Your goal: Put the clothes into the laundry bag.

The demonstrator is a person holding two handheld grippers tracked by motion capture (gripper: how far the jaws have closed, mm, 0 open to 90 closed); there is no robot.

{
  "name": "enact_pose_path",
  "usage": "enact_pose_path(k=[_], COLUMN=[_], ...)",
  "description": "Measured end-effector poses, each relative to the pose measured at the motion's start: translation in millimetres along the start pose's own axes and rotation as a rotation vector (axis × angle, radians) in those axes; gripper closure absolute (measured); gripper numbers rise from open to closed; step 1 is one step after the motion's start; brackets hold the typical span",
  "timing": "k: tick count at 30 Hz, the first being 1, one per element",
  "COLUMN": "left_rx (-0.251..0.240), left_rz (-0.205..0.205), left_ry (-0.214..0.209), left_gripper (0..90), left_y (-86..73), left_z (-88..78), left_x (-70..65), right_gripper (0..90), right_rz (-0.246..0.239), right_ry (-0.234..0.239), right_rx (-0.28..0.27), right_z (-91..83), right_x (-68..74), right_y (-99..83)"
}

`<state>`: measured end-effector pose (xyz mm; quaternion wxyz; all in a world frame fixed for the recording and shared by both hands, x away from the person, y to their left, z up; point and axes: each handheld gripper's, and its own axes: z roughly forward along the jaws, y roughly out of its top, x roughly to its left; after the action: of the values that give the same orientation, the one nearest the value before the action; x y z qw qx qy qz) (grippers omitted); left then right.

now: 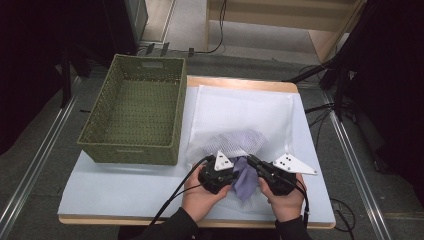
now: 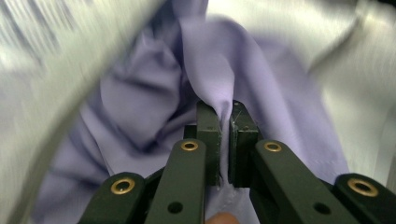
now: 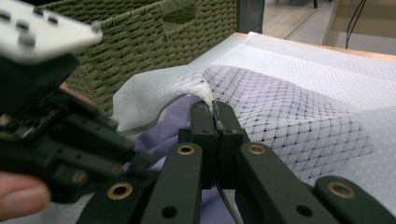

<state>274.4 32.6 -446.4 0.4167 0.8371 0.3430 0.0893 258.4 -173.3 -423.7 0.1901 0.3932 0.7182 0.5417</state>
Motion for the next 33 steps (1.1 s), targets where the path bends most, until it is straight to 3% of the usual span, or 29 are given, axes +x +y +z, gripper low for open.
enact_pose_path(k=[1,3,5,6,9,11,12,13,16,21,23,24,25,30,32,33], left_rx=[-0.065,-0.075,-0.044,-0.004,0.017,0.009,0.001,-0.007,-0.028,-0.089,-0.113,-0.113,-0.098,-0.046,-0.007,0.034], left_rz=[-0.032,-0.035,-0.046,-0.052,-0.051,-0.044,-0.046,-0.046,-0.036,-0.041,-0.040,-0.033,-0.021,0.017,0.013,0.022], left_ry=[0.014,0.029,0.050,0.059,0.040,0.025,0.014,0.009,-0.018,-0.034,-0.043,-0.051,-0.091,-0.137,-0.155,-0.156], left_gripper=[85.9,85.8,84.8,81.6,74.7,61.1,61.1,50.5,43.0,42.5,47.8,56.1,58.9,61.0,52.3,41.5], left_y=[4.5,5.6,5.2,1.9,-0.9,-0.9,0.1,0.7,2.7,-1.2,-5.3,-6.6,-9.0,-12.7,-14.1,-14.2], left_z=[3.2,6.6,17.8,27.5,30.8,26.2,21.7,18.6,1.9,-31.7,-42.6,-44.4,-44.1,-26.8,-11.7,-4.1], left_x=[1.3,2.1,5.8,10.0,11.4,10.3,9.4,9.0,10.1,13.4,10.6,9.0,2.2,-15.8,-22.4,-25.0], right_gripper=[89.9,89.9,89.9,89.9,89.9,89.9,89.9,89.9,89.9,89.9,89.9,89.9,89.9,89.9,89.9,89.9], right_rz=[-0.001,0.001,0.000,0.004,0.005,0.004,0.008,0.008,0.008,0.012,0.010,0.011,0.011,0.009,0.011,0.010], right_ry=[-0.003,-0.002,-0.002,-0.001,-0.003,-0.004,-0.003,-0.004,-0.006,-0.008,-0.010,-0.010,-0.012,-0.012,-0.011,-0.010], right_rx=[-0.001,-0.003,-0.005,-0.003,-0.003,-0.004,-0.005,-0.004,-0.005,-0.003,-0.002,-0.001,0.000,0.003,0.004,0.006], right_z=[-0.8,-1.3,-1.7,-1.8,-1.9,-2.3,-2.4,-2.3,-2.3,-2.6,-2.4,-1.8,-1.5,0.1,0.3,0.2], right_x=[0.2,0.5,0.4,-0.1,-1.0,-2.2,-2.7,-3.6,-3.4,-4.0,-4.3,-4.5,-4.4,-3.2,-2.7,-2.8], right_y=[0.7,1.4,1.6,1.1,0.6,0.6,0.6,0.5,0.5,0.6,0.4,0.2,0.1,-0.3,-0.5,-0.9])
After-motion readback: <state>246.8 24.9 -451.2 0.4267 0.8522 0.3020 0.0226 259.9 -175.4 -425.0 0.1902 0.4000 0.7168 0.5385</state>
